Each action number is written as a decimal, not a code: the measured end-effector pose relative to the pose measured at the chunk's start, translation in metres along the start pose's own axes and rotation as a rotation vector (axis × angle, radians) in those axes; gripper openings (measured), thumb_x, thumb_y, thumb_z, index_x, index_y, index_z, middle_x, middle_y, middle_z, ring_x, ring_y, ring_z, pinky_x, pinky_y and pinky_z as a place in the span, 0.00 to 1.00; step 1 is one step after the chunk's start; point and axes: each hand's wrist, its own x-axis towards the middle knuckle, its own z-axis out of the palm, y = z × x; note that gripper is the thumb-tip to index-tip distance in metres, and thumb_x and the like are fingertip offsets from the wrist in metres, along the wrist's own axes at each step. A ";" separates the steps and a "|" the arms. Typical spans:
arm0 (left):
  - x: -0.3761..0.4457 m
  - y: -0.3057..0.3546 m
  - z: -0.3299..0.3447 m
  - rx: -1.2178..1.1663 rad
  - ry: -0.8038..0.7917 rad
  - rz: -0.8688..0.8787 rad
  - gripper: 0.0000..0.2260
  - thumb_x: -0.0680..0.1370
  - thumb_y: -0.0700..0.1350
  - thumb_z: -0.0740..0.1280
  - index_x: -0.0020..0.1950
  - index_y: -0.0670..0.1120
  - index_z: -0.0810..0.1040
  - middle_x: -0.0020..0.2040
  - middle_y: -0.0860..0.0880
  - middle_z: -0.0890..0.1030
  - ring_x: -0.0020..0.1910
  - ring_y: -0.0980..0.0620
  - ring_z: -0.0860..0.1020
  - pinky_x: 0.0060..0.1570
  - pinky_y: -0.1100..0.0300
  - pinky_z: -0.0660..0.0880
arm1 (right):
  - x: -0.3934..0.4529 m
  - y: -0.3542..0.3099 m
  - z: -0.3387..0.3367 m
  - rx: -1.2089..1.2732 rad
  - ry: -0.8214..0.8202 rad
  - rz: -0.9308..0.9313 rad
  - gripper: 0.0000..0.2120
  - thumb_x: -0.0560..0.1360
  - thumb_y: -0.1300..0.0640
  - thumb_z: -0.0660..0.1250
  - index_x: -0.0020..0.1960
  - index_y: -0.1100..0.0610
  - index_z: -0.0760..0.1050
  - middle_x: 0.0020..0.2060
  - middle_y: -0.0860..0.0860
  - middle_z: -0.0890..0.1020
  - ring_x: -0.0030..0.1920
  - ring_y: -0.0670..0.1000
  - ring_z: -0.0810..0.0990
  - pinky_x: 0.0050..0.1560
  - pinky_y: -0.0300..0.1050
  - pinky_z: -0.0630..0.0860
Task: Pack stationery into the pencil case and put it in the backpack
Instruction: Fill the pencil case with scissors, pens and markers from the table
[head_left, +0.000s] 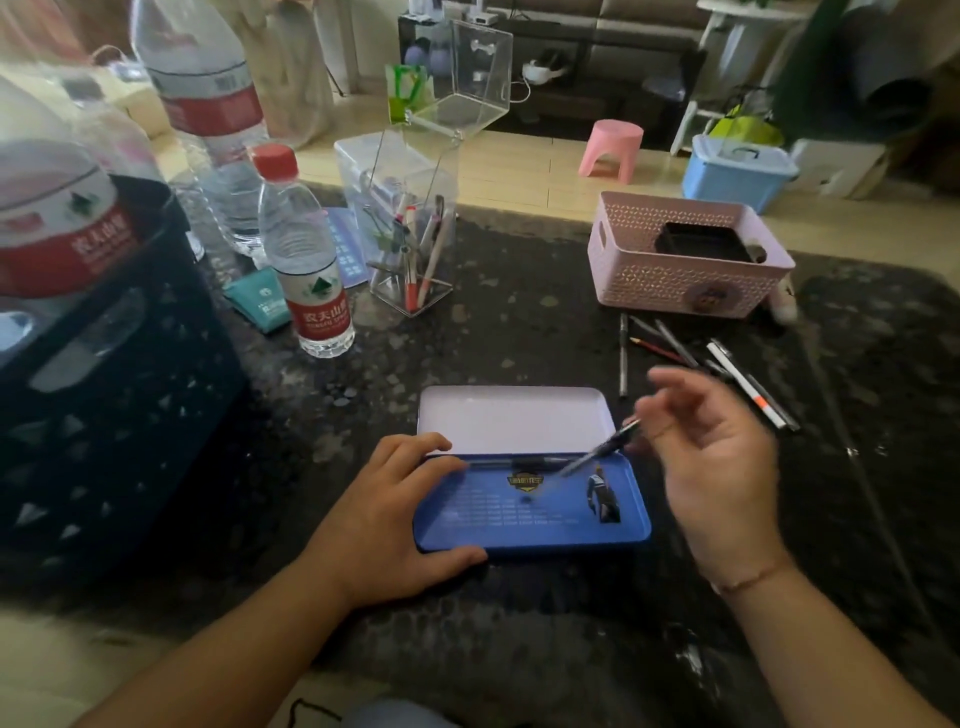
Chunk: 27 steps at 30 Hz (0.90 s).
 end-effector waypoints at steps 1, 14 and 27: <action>0.001 0.001 0.000 -0.003 -0.004 -0.005 0.34 0.68 0.71 0.70 0.67 0.53 0.73 0.68 0.55 0.69 0.67 0.53 0.67 0.65 0.54 0.71 | 0.004 -0.008 0.000 0.070 0.080 -0.048 0.11 0.72 0.53 0.70 0.54 0.48 0.77 0.40 0.48 0.81 0.40 0.49 0.83 0.43 0.41 0.80; 0.000 0.000 -0.003 -0.198 0.027 -0.045 0.47 0.64 0.69 0.75 0.76 0.61 0.55 0.69 0.70 0.62 0.67 0.59 0.69 0.64 0.64 0.70 | -0.033 0.020 0.074 -0.471 -0.802 -0.242 0.21 0.71 0.64 0.70 0.63 0.57 0.75 0.57 0.53 0.78 0.59 0.47 0.71 0.62 0.28 0.60; 0.002 0.001 -0.003 -0.073 0.002 -0.010 0.36 0.67 0.70 0.72 0.68 0.54 0.68 0.67 0.58 0.69 0.67 0.56 0.69 0.66 0.52 0.72 | -0.014 0.032 0.012 -0.851 -0.688 -0.371 0.08 0.72 0.45 0.68 0.48 0.47 0.81 0.43 0.43 0.82 0.45 0.47 0.77 0.44 0.46 0.73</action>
